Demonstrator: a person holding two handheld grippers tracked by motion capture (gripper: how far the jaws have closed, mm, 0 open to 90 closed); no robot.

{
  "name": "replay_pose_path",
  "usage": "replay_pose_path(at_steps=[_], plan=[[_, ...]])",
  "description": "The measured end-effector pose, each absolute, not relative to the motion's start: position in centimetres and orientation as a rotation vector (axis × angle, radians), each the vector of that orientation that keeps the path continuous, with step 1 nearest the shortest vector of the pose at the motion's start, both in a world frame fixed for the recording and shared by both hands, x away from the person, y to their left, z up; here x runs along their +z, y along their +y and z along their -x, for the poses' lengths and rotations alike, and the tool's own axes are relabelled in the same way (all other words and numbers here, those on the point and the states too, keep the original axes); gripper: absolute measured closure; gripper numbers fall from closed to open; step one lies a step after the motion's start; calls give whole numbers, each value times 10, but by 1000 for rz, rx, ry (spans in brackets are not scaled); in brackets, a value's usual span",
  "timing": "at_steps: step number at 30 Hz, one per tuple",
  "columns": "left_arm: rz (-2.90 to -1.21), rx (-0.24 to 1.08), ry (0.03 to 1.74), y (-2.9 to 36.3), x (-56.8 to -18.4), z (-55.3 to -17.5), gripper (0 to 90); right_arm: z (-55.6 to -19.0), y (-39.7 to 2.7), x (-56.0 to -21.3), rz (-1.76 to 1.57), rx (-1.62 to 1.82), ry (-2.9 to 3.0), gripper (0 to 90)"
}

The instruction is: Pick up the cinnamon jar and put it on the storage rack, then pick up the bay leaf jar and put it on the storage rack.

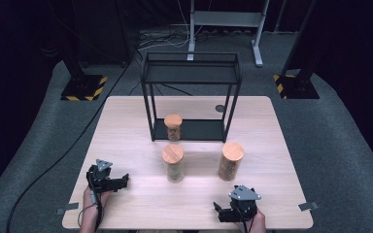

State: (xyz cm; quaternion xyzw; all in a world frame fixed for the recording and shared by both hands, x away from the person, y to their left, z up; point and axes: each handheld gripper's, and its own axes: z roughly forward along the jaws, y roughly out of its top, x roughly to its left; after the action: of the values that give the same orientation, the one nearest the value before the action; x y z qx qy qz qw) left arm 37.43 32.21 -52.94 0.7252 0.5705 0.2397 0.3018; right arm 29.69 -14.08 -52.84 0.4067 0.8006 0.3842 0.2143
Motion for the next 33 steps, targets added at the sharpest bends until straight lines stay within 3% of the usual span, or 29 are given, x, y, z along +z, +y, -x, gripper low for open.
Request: replay_pose_path(at_steps=[33], plan=[[-1913,634,1524,323,-530,-374,0,-298,-132,-529,-1106,947,2237,0]])
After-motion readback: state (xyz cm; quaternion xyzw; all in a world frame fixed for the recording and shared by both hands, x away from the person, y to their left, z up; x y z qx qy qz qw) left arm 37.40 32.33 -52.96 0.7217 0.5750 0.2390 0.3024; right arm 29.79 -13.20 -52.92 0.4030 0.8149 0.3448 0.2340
